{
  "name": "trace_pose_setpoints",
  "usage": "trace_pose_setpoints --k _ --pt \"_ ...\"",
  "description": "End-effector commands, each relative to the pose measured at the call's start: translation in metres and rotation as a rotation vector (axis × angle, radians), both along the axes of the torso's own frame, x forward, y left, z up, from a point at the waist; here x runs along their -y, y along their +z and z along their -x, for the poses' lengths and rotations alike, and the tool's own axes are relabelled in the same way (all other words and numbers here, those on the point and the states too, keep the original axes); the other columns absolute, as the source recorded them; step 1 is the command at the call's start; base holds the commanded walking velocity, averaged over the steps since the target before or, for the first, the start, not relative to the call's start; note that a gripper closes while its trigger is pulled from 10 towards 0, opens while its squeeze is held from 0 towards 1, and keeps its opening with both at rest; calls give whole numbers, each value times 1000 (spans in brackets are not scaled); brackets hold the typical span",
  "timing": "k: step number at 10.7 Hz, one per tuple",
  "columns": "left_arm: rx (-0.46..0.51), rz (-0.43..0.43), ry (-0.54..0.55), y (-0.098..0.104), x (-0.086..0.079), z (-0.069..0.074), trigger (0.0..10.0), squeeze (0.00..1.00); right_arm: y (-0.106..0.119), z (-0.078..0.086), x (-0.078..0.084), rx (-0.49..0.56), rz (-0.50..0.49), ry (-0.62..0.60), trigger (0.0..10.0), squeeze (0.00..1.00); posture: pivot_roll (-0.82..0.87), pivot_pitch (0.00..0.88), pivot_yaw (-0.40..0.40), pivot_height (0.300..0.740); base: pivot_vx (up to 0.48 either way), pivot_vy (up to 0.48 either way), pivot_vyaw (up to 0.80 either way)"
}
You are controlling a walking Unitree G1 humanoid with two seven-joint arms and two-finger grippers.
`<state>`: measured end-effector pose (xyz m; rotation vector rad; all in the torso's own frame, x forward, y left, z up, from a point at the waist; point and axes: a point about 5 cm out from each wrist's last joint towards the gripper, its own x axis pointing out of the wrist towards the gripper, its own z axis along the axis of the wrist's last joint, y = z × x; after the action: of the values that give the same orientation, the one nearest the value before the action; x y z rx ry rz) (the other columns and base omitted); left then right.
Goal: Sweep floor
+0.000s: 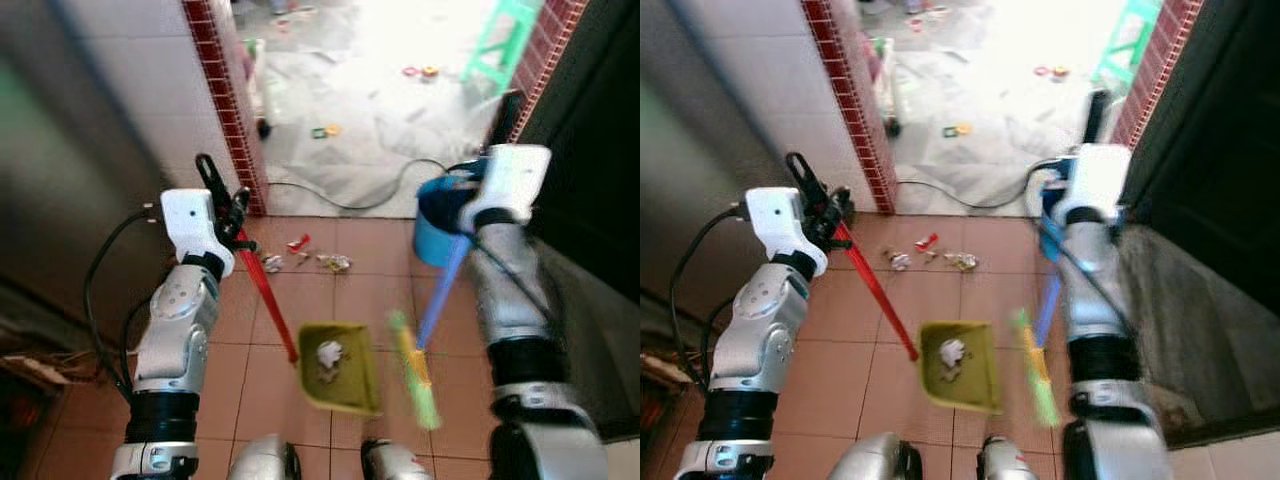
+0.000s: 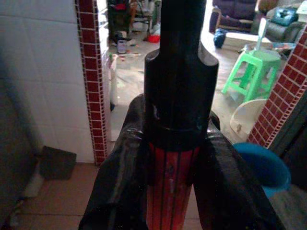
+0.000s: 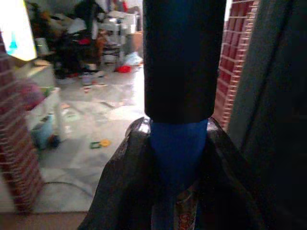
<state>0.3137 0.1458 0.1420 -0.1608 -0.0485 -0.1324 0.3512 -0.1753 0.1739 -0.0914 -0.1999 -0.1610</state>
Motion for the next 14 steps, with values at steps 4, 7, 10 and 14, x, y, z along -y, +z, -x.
trace_pose_setpoints --k 4,7,10,14 --pt "44 2 -2 12 1 -3 10000 0 5 1 -4 30 -10 27 10000 0 -78 61 85 740 0 284 -800" --pt "38 2 -6 10 1 -3 10000 0 6 0 -6 32 -11 33 10000 0 -77 63 84 740 0 326 -800" --pt "39 10 -3 11 3 -4 10000 0 7 -1 -6 33 -13 37 10000 0 -81 75 81 740 0 110 -760" --pt "38 31 36 7 3 -3 10000 0 8 -2 -8 34 -15 37 10000 0 -83 68 78 740 0 0 -105"
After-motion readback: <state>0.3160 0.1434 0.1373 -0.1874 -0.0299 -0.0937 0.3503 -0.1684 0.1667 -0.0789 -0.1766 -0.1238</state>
